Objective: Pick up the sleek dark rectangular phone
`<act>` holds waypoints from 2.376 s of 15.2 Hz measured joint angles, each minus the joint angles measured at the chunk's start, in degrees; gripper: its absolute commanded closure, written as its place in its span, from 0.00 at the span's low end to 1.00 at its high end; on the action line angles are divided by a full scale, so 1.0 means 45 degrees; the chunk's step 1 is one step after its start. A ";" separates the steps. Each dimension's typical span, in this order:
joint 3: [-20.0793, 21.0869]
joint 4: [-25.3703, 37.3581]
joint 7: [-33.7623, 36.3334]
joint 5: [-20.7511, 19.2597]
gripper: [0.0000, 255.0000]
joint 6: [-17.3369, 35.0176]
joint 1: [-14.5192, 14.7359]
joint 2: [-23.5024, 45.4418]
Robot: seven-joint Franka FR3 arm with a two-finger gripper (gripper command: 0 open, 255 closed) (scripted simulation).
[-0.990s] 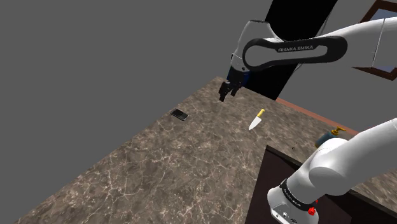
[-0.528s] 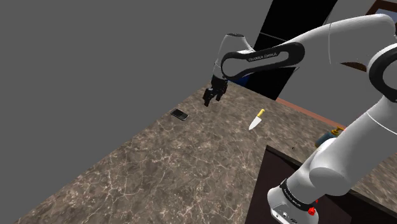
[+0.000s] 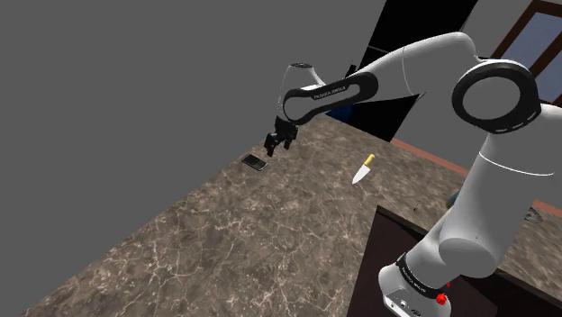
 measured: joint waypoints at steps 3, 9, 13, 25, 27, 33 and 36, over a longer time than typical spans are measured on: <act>0.0051 0.1099 0.0237 -0.0106 0.00 0.0337 0.0198 0.1492; 0.0044 0.2693 0.0387 -0.0217 0.00 0.0647 0.0387 0.3458; 0.0018 0.2704 0.0420 -0.0258 0.00 0.1119 0.0419 0.3941; 0.0006 0.2713 0.0419 -0.0273 1.00 0.1298 0.0421 0.4125; 0.0013 0.2706 0.0391 -0.0258 1.00 0.1153 0.0397 0.3975; 0.0055 0.2792 0.0393 -0.0207 1.00 0.0462 0.0393 0.3363; 0.0073 0.2896 0.0387 -0.0182 1.00 0.0070 0.0387 0.3073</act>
